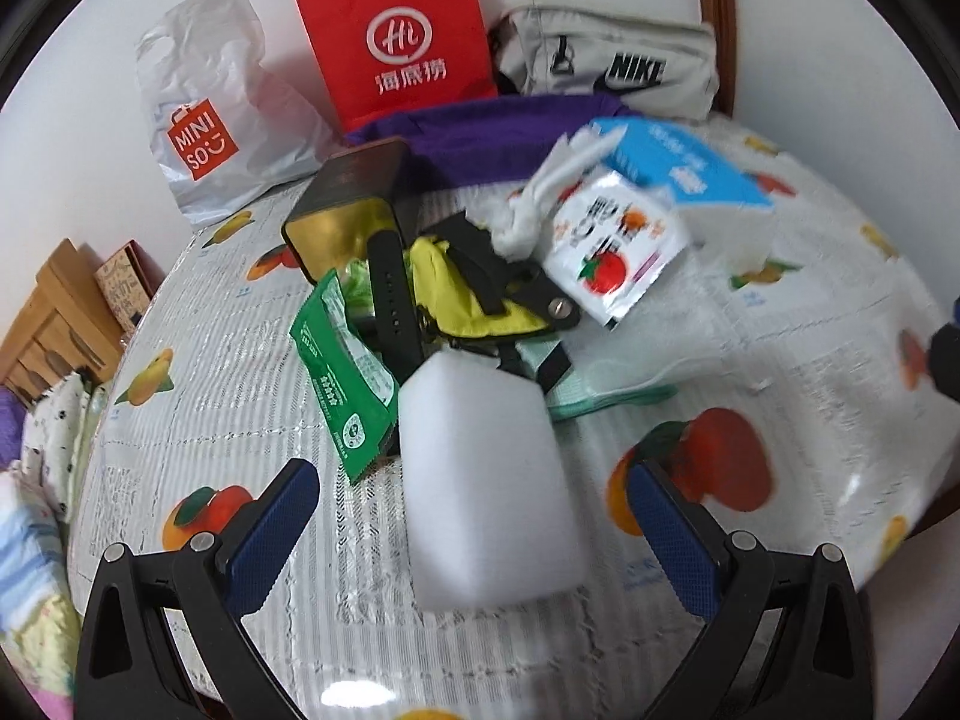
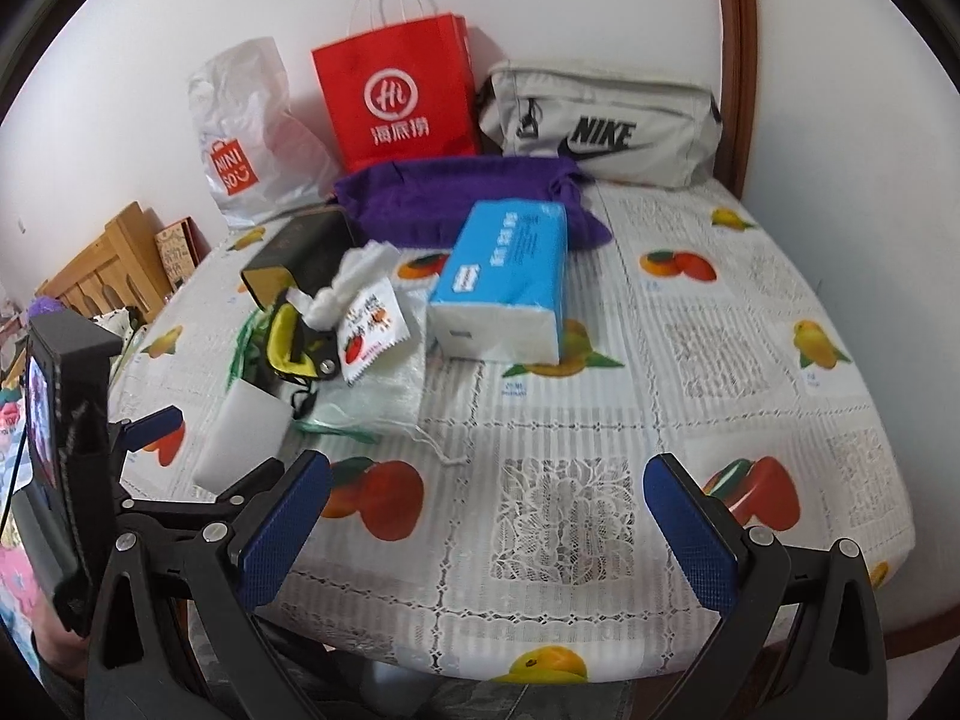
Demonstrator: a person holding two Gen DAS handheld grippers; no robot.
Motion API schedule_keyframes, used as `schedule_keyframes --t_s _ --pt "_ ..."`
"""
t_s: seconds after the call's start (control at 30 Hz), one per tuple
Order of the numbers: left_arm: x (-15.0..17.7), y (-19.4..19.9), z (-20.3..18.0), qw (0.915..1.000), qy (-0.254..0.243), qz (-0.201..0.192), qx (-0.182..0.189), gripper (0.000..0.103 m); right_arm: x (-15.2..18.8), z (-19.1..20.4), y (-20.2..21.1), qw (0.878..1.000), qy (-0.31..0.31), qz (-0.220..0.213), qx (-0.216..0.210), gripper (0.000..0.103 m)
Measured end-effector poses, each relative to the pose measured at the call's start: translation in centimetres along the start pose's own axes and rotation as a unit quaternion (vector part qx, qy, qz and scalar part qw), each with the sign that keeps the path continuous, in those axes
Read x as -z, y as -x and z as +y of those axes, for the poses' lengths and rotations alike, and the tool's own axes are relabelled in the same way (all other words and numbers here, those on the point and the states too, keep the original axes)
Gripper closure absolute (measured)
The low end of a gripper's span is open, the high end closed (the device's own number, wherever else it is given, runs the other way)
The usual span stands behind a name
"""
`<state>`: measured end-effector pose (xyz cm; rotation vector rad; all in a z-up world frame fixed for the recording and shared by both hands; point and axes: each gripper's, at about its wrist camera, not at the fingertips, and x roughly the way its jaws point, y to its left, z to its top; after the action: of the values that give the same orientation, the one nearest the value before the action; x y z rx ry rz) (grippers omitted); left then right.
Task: Organize soft objects
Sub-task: 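Grasp the white foam block with the left gripper, then grasp the knotted white tissue with the right gripper while the left gripper lifts the foam block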
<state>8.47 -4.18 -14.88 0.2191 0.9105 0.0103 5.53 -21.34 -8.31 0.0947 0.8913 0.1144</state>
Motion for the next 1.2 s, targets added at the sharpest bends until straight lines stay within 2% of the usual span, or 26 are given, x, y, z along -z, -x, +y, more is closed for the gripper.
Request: schedule_keyframes --t_s 0.13,0.17,0.23,0.27,0.3,0.43,0.6,0.8,0.93,1.2 --pt "0.4 -1.7 -0.1 0.9998 0.001 0.02 -0.01 0.003 0.2 -0.4 -1.6 1.0 -0.005 0.018 -0.001 0.0" --pt "0.4 -1.9 0.0 0.9998 0.0 0.019 -0.008 0.01 0.2 -0.5 -2.1 1.0 -0.006 0.021 -0.002 0.0" --pt "0.5 -1.7 0.5 0.9997 0.008 0.012 0.021 0.027 0.2 -0.6 -2.6 1.0 -0.007 0.026 -0.002 0.0" --pt "0.5 -1.5 0.8 0.9992 0.014 0.013 0.035 0.048 0.2 -0.7 -3.0 1.0 -0.008 0.029 -0.003 0.0" --pt "0.4 -1.2 1.2 0.9982 0.024 0.014 0.054 0.055 0.2 -0.7 -3.3 0.999 -0.008 0.031 -0.004 0.001" --pt "0.2 0.1 2.9 0.9888 0.06 -0.007 0.137 0.055 0.1 -0.4 -4.4 0.999 -0.005 0.037 -0.007 0.001" --pt "-0.2 1.2 3.7 0.9833 0.066 -0.024 0.168 0.055 -0.3 0.2 -5.3 0.999 0.001 0.037 -0.015 0.001" --pt "-0.9 1.2 6.1 0.9839 0.087 -0.028 0.153 0.055 -1.7 1.5 -5.5 0.999 0.025 0.022 -0.032 0.001" --pt "-1.0 1.3 7.7 0.9863 0.097 -0.034 0.129 0.055 -3.4 3.0 -5.4 0.998 0.053 -0.008 -0.044 0.001" --pt "-0.4 -1.0 11.8 0.9859 0.143 -0.013 0.086 0.054 -5.8 7.6 -7.5 0.99 0.107 -0.038 -0.085 0.004"
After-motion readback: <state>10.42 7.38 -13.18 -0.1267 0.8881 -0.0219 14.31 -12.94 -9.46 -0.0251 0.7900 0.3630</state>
